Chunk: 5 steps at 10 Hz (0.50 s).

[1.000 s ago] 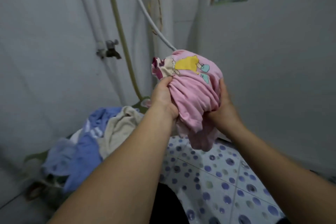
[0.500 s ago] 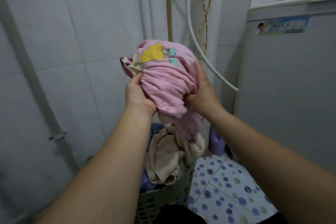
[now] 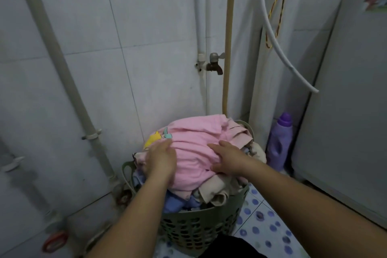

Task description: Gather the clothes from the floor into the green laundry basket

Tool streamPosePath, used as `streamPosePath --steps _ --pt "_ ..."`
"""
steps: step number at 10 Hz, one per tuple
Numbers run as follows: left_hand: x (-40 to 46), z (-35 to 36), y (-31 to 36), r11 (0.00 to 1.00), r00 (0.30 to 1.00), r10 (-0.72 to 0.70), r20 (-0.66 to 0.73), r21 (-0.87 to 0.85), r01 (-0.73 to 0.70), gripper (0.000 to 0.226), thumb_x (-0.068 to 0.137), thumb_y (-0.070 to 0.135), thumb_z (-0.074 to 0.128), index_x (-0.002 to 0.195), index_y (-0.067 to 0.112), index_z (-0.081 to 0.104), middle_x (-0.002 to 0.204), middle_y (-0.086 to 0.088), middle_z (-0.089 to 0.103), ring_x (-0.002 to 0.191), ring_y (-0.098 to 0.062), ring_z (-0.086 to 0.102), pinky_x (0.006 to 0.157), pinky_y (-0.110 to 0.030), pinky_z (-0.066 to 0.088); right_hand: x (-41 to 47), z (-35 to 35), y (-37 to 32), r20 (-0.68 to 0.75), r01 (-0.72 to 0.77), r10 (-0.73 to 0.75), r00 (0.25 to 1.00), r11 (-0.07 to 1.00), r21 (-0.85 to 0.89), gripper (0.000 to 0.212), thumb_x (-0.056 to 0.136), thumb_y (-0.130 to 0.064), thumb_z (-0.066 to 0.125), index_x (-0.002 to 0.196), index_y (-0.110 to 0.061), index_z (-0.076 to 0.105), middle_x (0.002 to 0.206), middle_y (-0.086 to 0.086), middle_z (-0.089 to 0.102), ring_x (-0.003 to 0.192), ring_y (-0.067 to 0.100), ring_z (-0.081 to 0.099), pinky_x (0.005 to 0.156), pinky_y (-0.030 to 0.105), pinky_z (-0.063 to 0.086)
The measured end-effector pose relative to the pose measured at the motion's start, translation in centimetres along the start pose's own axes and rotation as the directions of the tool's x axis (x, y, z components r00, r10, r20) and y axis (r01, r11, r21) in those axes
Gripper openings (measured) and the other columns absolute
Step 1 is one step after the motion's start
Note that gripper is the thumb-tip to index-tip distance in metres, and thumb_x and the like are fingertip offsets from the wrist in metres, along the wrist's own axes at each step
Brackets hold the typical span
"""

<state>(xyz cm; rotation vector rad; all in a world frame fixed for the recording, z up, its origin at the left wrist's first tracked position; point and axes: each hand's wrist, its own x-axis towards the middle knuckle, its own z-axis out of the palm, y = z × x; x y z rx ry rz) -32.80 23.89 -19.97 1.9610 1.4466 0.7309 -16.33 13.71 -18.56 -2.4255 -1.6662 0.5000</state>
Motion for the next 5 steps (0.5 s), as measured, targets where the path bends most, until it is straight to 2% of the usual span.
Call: streamPosePath --steps 1,2,3,4,5 --pt "0.7 1.5 -0.6 0.975 0.967 0.026 0.255 0.207 -0.081 0.045 0.092 0.025 0.045 0.136 0.026 0.051 0.146 -0.011 0.044 0.136 -0.029 0.037 0.114 -0.038 0.03 -0.2 0.0 0.5 0.021 -0.015 0.015 1.0 1.0 -0.022 0.075 0.087 -0.041 0.058 0.15 -0.03 0.019 0.157 0.007 0.017 0.14 0.03 0.027 0.115 0.038 0.027" --pt "0.7 1.6 -0.5 0.934 0.948 -0.01 0.318 0.343 -0.105 0.046 0.09 0.033 0.04 0.135 0.038 0.047 0.143 -0.01 0.043 0.132 -0.033 0.039 0.109 -0.049 0.035 -1.1 -0.3 1.0 0.028 -0.032 0.033 0.999 0.999 -0.014 0.075 0.086 -0.041 0.059 0.149 -0.026 0.022 0.152 0.008 0.029 0.136 0.028 0.035 0.113 0.037 0.031" --pt "0.0 0.7 0.4 0.901 0.956 0.0 0.293 0.416 -0.127 0.043 0.089 0.029 0.039 0.13 0.033 0.05 0.14 -0.011 0.045 0.13 -0.033 0.04 0.107 -0.047 0.037 -2.2 -0.9 1.0 0.004 -0.028 0.028 1.0 0.999 0.015 0.074 0.086 -0.04 0.06 0.148 -0.022 0.025 0.152 0.008 0.032 0.135 0.027 0.037 0.111 0.034 0.033" --pt "-2.1 -0.3 2.6 0.911 0.974 0.1 0.202 0.375 -0.171 0.042 0.091 0.023 0.042 0.132 0.029 0.049 0.148 -0.008 0.036 0.138 -0.026 0.031 0.114 -0.047 0.027 -4.2 -1.8 0.9 -0.055 -0.024 0.028 0.998 0.998 0.062 0.068 0.087 -0.039 0.06 0.145 -0.02 0.032 0.15 0.007 0.037 0.132 0.025 0.04 0.106 0.032 0.035" --pt "-4.4 -0.8 5.3 0.925 0.953 0.27 0.136 0.237 -0.296 0.043 0.094 0.016 0.042 0.135 0.025 0.047 0.148 -0.006 0.036 0.137 -0.024 0.034 0.113 -0.045 0.028 -6.1 -2.4 1.2 -0.186 -0.024 0.06 0.981 0.981 0.191 0.059 0.087 -0.037 0.061 0.141 -0.023 0.041 0.148 0.003 0.041 0.13 0.023 0.044 0.104 0.032 0.037"
